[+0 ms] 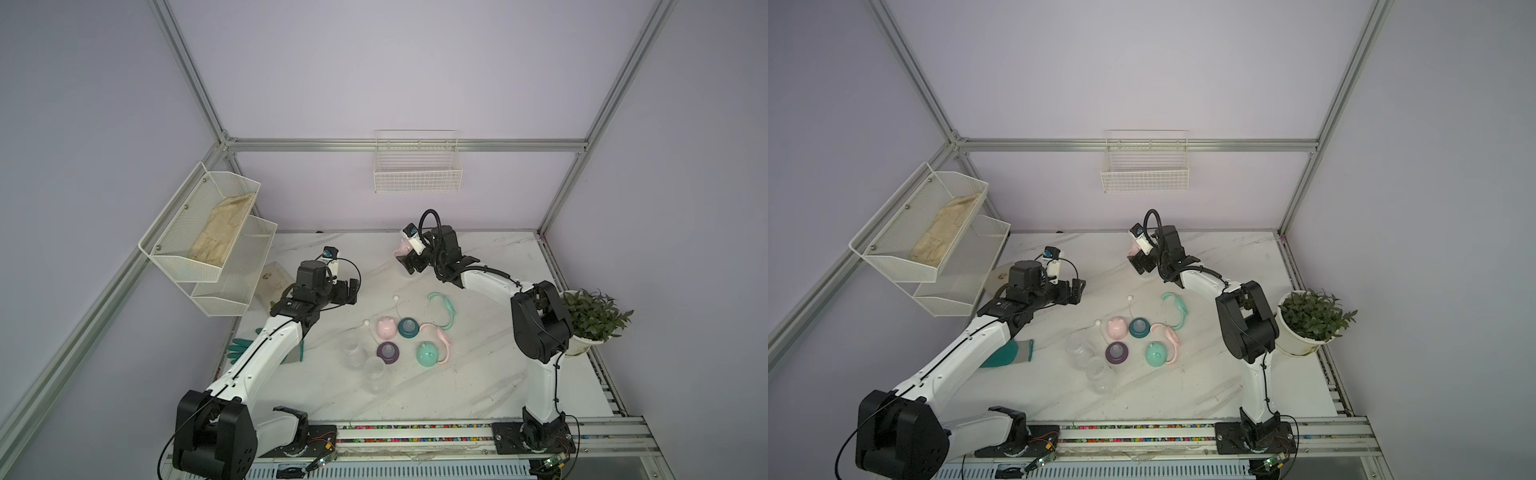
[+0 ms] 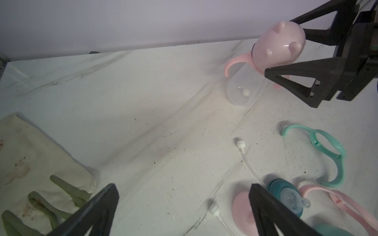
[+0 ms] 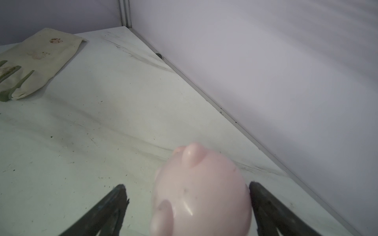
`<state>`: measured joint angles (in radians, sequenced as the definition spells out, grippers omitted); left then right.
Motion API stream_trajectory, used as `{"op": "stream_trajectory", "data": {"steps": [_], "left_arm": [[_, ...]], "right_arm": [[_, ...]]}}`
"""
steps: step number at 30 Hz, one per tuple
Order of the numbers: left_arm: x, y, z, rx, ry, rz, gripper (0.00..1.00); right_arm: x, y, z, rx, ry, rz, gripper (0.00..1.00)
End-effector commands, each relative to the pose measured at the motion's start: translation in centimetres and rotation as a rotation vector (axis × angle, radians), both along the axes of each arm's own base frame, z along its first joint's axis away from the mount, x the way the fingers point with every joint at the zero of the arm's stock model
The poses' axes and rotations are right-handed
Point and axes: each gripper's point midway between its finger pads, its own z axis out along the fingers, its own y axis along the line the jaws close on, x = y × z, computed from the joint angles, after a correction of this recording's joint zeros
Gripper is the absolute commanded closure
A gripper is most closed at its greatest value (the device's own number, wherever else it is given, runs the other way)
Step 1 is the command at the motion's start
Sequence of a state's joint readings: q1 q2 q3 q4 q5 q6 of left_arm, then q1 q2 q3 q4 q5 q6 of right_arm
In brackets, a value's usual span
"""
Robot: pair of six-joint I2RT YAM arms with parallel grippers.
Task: Assemble the baby bottles
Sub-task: Close the lid on the baby bottle.
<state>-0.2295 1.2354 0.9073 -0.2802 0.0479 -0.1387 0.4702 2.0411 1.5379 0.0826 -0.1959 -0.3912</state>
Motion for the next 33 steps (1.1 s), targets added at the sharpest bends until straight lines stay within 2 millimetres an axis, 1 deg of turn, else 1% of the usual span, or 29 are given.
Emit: {"op": "stream_trajectory", "data": {"steps": [1, 5, 10, 13, 16, 20, 24, 28, 33], "left_arm": [[0.4, -0.3, -0.5, -0.04, -0.003, 0.001, 0.0], [0.5, -0.4, -0.9, -0.036, 0.007, 0.0, 0.0], [0.6, -0.4, -1.2, -0.032, 0.015, -0.005, 0.0], [0.6, -0.3, -1.3, -0.026, 0.018, -0.002, 0.0], [0.6, -0.2, -1.3, -0.017, 0.016, 0.0, 0.0], [0.7, -0.2, -1.6, -0.013, 0.026, -0.001, 0.0], [0.8, -0.4, -1.9, -0.013, 0.039, -0.007, 0.0], [0.8, -0.4, -2.0, -0.011, 0.047, -0.011, 0.0], [0.7, -0.5, -2.1, -0.013, 0.053, -0.018, 0.0]], "right_arm": [[0.7, 0.8, 0.8, -0.02, -0.063, 0.014, 0.04], [1.3, 0.8, 0.7, -0.027, -0.075, -0.003, 0.05], [1.9, 0.9, -0.1, -0.04, -0.063, -0.015, 0.07], [2.2, 0.6, -0.8, -0.05, -0.053, -0.033, 0.1], [2.3, 0.5, -0.9, -0.045, -0.047, -0.045, 0.15], [2.2, 0.5, 0.0, -0.019, -0.058, -0.049, 0.24], [2.0, 0.7, 0.5, 0.007, -0.052, -0.044, 0.28], [2.0, 0.8, 1.4, 0.034, -0.045, -0.042, 0.29], [2.3, 0.5, 2.2, 0.081, -0.008, -0.047, 0.3]]}}
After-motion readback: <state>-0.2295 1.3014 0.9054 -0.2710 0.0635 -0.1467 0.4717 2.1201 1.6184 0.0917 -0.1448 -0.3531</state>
